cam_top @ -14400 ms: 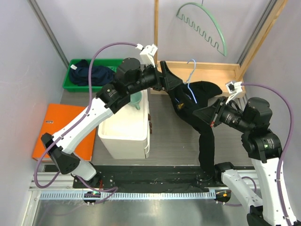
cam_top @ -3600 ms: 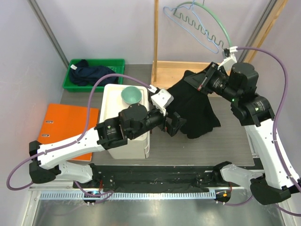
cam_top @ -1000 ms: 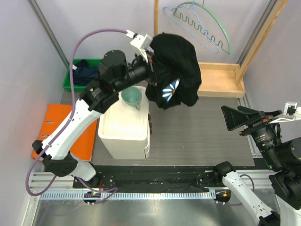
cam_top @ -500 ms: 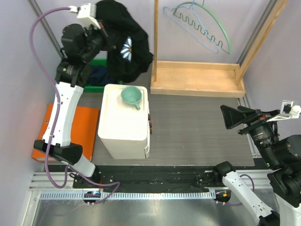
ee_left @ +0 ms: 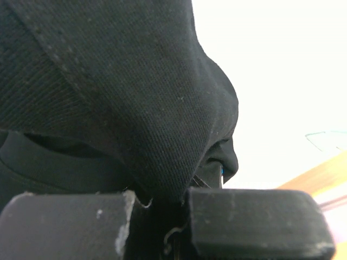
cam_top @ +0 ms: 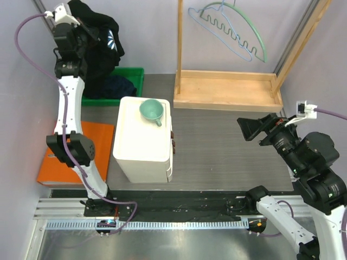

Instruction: Remove the t-shirt from the hanger

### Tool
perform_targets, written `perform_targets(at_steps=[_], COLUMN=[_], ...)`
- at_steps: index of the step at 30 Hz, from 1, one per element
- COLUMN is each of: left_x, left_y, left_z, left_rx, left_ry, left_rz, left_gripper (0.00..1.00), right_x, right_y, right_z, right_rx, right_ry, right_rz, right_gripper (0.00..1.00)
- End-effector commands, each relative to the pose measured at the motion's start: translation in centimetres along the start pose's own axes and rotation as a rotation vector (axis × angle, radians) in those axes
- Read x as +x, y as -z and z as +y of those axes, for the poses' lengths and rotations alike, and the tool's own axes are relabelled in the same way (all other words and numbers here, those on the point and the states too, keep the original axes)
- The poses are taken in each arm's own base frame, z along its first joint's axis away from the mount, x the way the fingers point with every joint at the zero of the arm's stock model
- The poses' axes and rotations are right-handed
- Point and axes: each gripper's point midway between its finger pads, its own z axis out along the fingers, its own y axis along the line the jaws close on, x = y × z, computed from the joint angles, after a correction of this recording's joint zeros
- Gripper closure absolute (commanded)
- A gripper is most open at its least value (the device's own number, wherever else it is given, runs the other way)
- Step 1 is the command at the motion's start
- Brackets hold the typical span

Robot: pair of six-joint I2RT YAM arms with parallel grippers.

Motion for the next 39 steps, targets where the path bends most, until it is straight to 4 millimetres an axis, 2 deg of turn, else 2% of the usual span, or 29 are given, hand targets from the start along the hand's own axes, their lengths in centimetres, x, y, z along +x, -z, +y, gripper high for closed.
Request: perform_targets(at_steps=[1, 2, 4, 5, 8, 9, 12, 15, 17, 18, 19, 20, 21, 22, 25, 26, 28, 29, 30, 32, 33, 35, 36, 38, 39], left_x=[-6.7, -5.5, -5.2, -3.9, -2.1, -0.7, 1.5, 4.1, 4.8, 6.7, 7.0, 7.2, 8.2, 9.7, 11.7, 13.3, 14.8, 16.4, 17.2, 19.1, 19.6, 20.7, 21.6, 22.8, 23.3], left_y=[-1.1, -2.3, -3.3, -4.3, -5.9, -6.9, -8.0, -8.6, -8.8, -8.8, -8.7, -8.7, -8.6, -8.9, -9.2, -9.8, -10.4, -10.9, -11.1, -11.3, -11.2, -11.2, -11.0, -11.1, -11.1], left_z=[-2.7, -1.7, -0.8, 0.0, 1.3, 2.4, 3.8, 4.8, 4.4, 5.3, 4.9, 5.5, 6.4, 5.2, 7.1, 8.0, 8.9, 9.6, 10.0, 10.1, 12.9, 14.3, 16.2, 16.7, 17.9], left_rx=[0.085, 0.066, 0.042, 0.031, 0.009, -0.017, -0.061, -0.092, -0.072, -0.089, -0.092, -0.119, -0.142, -0.131, -0.188, -0.203, -0.199, -0.200, -0.186, -0.174, -0.203, -0.218, -0.240, -0.219, -0.236], left_ry=[0.000, 0.007, 0.037, 0.052, 0.097, 0.109, 0.102, 0.050, 0.007, -0.011, -0.032, -0.052, -0.096, -0.107, -0.117, -0.124, -0.143, -0.142, -0.138, -0.079, -0.043, 0.074, 0.120, 0.251, 0.288], left_rz=[-0.253, -0.239, -0.261, -0.244, -0.232, -0.216, -0.199, -0.188, -0.206, -0.181, -0.185, -0.208, -0.192, -0.175, -0.156, -0.131, -0.081, -0.045, -0.018, 0.025, 0.043, 0.055, 0.068, 0.109, 0.122], left_gripper=[1.00, 1.00, 1.00, 1.00, 1.00, 1.00, 1.00, 1.00, 1.00, 1.00, 1.00, 1.00, 1.00, 1.00, 1.00, 1.00, 1.00, 1.00, 1.00, 1.00, 1.00, 1.00, 1.00, 1.00, 1.00], right_x=[0.9, 1.2, 1.7, 1.9, 2.5, 2.8, 3.4, 4.1, 4.5, 4.8, 5.0, 5.1, 5.3, 5.5, 5.8, 5.7, 5.9, 5.9, 6.2, 6.4, 6.5, 6.4, 6.4, 6.4, 6.5], right_y=[-1.3, -1.4, -1.8, -1.9, -2.4, -2.7, -3.3, -3.9, -4.2, -4.5, -4.6, -4.7, -4.9, -5.1, -5.4, -5.3, -5.3, -5.3, -5.4, -5.6, -5.7, -5.8, -5.9, -5.9, -5.8], right_z=[1.3, 1.4, 1.3, 1.2, 0.7, 0.4, 0.1, -0.1, -0.3, -0.3, -0.4, -0.3, -0.3, -0.3, -0.6, -0.5, -0.7, -0.9, -1.1, -1.2, -1.1, -1.0, -0.9, -1.0, -1.0], right_rx=[-0.065, -0.075, -0.072, -0.071, -0.053, -0.043, -0.035, -0.032, -0.028, -0.029, -0.030, -0.033, -0.036, -0.036, -0.029, -0.031, -0.023, -0.017, -0.010, -0.008, -0.011, -0.016, -0.019, -0.018, -0.016], right_ry=[-0.034, -0.037, -0.037, -0.034, -0.020, -0.017, -0.011, -0.009, -0.007, -0.009, -0.009, -0.011, -0.016, -0.016, -0.018, -0.018, -0.016, -0.015, -0.014, -0.016, -0.016, -0.018, -0.021, -0.021, -0.021], right_rz=[0.042, 0.057, 0.076, 0.082, 0.096, 0.102, 0.119, 0.142, 0.152, 0.159, 0.164, 0.167, 0.171, 0.178, 0.188, 0.184, 0.185, 0.181, 0.184, 0.190, 0.194, 0.195, 0.195, 0.194, 0.193], right_gripper=[0.00, 0.00, 0.00, 0.00, 0.00, 0.00, 0.00, 0.00, 0.00, 0.00, 0.00, 0.00, 0.00, 0.00, 0.00, 0.00, 0.00, 0.00, 0.00, 0.00, 0.00, 0.00, 0.00, 0.00, 0.00])
